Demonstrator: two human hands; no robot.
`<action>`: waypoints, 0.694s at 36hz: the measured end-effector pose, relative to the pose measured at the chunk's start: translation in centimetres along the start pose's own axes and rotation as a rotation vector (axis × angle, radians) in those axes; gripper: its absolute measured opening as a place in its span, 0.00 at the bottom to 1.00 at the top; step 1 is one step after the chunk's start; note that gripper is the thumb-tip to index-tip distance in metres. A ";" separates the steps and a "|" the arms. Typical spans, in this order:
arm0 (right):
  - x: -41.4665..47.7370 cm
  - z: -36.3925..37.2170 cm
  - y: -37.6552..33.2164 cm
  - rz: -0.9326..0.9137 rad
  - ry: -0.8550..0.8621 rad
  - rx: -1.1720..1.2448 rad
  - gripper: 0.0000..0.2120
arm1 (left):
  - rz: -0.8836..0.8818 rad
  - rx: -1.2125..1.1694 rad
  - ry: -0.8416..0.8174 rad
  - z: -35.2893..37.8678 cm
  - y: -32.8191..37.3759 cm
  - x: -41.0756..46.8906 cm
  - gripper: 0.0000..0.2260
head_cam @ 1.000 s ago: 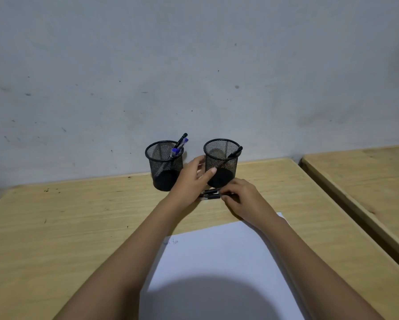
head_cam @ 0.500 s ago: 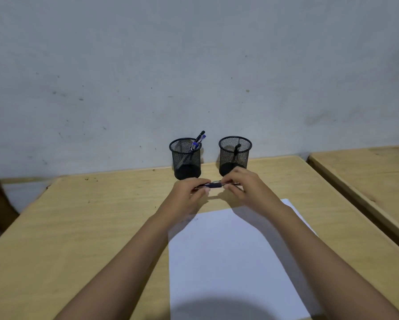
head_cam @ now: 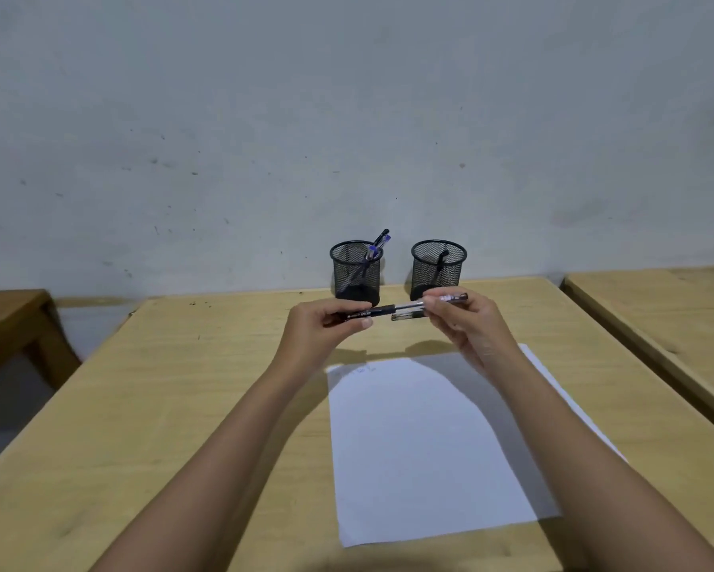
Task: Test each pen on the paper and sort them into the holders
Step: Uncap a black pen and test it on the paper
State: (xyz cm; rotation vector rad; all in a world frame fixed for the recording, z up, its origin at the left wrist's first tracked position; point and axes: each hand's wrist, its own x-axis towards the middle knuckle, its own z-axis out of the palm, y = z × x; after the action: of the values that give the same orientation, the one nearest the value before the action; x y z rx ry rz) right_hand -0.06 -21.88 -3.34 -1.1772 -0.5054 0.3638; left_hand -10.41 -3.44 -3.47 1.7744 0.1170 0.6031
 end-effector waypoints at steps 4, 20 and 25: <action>-0.4 2.8 1.2 0.060 -0.036 0.066 0.05 | 0.015 0.022 -0.034 0.4 0.6 -0.4 0.10; -0.4 -3.2 -0.9 -0.054 0.228 0.137 0.24 | -0.097 0.052 0.195 -10.5 -1.2 -1.7 0.04; -0.5 -0.7 1.4 -0.052 0.173 -0.190 0.09 | -0.160 0.240 0.102 -7.9 -3.1 -1.6 0.03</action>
State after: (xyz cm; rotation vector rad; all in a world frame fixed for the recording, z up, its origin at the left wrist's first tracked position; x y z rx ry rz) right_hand -0.06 -22.18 -5.00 -1.3635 -0.4249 0.1692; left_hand -14.67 3.79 -5.53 1.9426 0.4131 0.5822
